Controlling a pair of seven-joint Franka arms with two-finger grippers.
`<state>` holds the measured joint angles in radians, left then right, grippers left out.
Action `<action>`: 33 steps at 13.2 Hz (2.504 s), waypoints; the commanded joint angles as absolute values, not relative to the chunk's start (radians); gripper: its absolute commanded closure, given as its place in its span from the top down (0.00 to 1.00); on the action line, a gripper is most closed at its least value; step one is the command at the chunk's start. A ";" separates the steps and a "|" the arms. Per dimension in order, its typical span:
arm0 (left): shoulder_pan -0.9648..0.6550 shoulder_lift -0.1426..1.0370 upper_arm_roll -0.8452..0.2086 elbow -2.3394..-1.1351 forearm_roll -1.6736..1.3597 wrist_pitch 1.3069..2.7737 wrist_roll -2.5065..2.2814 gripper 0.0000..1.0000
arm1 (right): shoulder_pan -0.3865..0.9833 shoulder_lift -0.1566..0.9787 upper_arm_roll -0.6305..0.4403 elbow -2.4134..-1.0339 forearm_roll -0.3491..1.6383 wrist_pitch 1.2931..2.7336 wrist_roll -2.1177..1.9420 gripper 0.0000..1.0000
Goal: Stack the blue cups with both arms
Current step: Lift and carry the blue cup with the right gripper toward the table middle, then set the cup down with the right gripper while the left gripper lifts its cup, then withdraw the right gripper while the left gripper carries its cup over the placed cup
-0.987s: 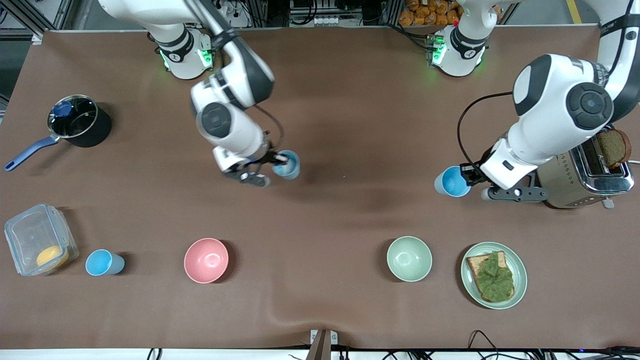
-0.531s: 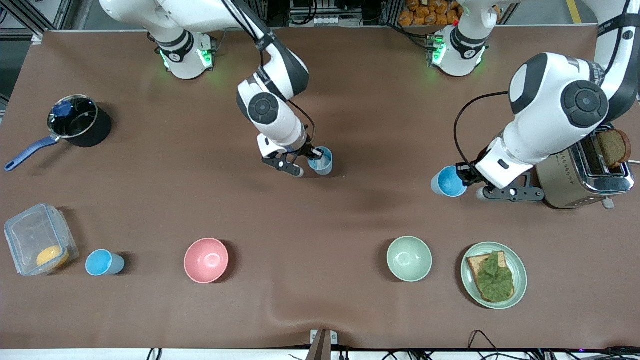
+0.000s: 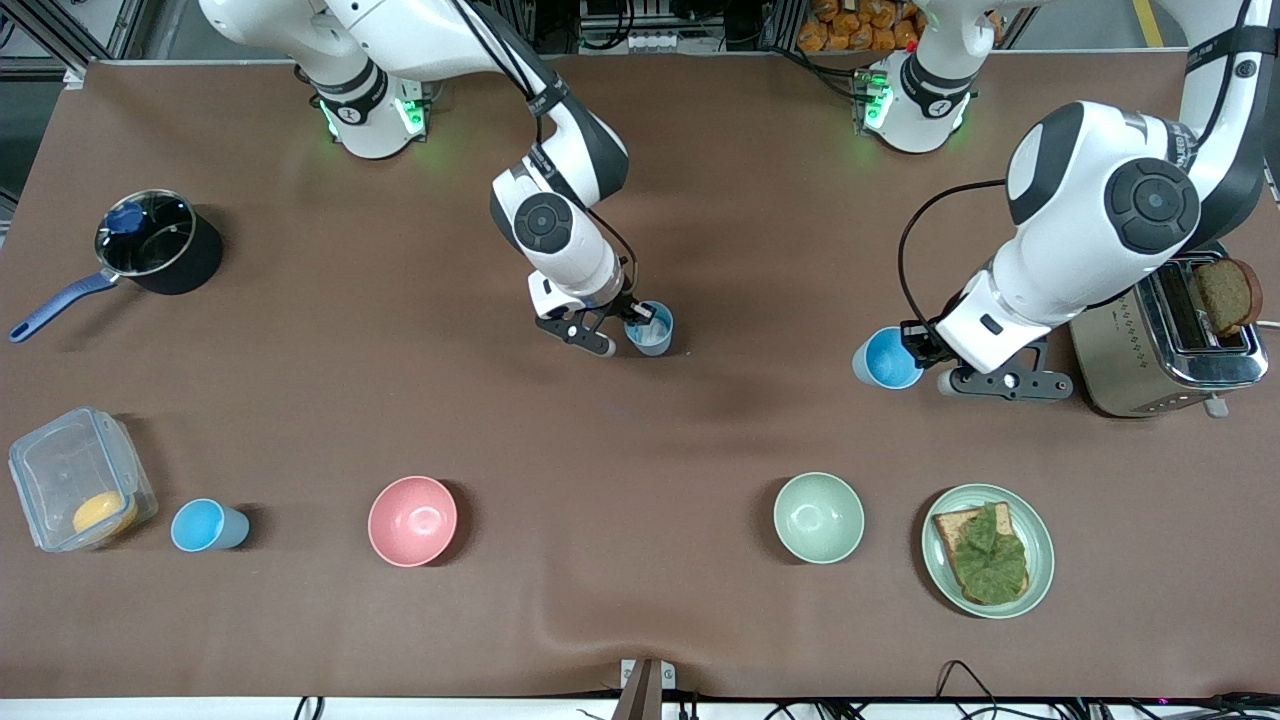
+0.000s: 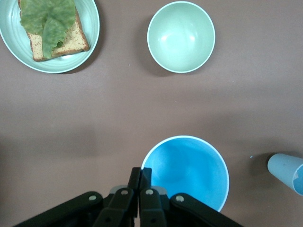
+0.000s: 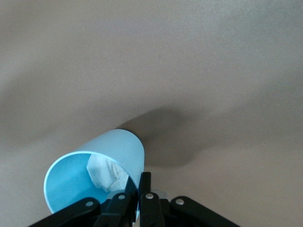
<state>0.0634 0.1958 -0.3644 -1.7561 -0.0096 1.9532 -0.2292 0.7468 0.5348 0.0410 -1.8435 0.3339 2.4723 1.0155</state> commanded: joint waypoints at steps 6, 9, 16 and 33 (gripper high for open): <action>0.060 0.180 -0.368 -1.733 -0.017 1.907 -0.236 0.00 | 0.727 0.496 -0.012 -1.726 0.344 2.265 1.034 0.95; 0.048 0.176 -0.376 -1.692 -0.017 1.884 -0.242 0.00 | 0.642 0.482 -0.038 -1.576 0.333 1.992 0.955 0.96; 0.026 0.175 -0.455 -1.671 -0.017 1.822 -0.337 0.00 | 0.427 0.335 -0.037 -1.569 0.216 1.816 0.554 1.00; -0.293 0.394 -0.500 -1.678 0.044 2.092 -0.995 0.00 | 0.055 0.057 -0.037 -1.557 0.101 1.543 0.048 1.00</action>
